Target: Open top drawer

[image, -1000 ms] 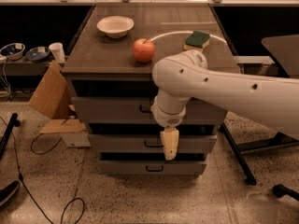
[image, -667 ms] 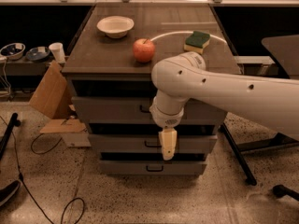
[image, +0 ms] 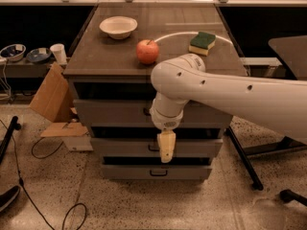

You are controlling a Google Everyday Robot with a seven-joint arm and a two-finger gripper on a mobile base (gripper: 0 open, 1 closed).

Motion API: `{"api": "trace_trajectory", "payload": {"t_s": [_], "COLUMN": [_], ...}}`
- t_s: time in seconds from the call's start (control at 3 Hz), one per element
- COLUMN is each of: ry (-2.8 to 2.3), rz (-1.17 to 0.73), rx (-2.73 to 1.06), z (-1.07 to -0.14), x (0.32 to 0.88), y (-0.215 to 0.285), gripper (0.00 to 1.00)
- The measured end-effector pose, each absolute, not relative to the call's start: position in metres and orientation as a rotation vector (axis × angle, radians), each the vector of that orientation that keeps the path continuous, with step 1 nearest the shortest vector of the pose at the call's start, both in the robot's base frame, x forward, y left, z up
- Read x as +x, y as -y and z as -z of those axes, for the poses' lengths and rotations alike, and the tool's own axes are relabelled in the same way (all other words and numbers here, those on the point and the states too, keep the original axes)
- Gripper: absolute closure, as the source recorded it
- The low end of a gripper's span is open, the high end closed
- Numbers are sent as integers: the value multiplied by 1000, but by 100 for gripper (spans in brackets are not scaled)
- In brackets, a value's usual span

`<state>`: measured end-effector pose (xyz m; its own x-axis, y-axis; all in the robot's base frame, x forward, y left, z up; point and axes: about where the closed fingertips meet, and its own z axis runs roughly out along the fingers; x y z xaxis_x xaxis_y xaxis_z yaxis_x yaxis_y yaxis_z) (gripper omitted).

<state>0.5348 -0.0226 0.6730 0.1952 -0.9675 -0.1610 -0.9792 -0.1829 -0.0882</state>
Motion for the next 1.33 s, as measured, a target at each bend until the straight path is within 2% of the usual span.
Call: {"api": "trace_trajectory", "payload": {"t_s": [0.67, 1.33], "ry": [-1881, -1945], "rz": [-103, -70], "rx": [-2290, -2248], "z": [-669, -663], "x": [544, 566], "y": [0, 11], "gripper": [0, 0]}}
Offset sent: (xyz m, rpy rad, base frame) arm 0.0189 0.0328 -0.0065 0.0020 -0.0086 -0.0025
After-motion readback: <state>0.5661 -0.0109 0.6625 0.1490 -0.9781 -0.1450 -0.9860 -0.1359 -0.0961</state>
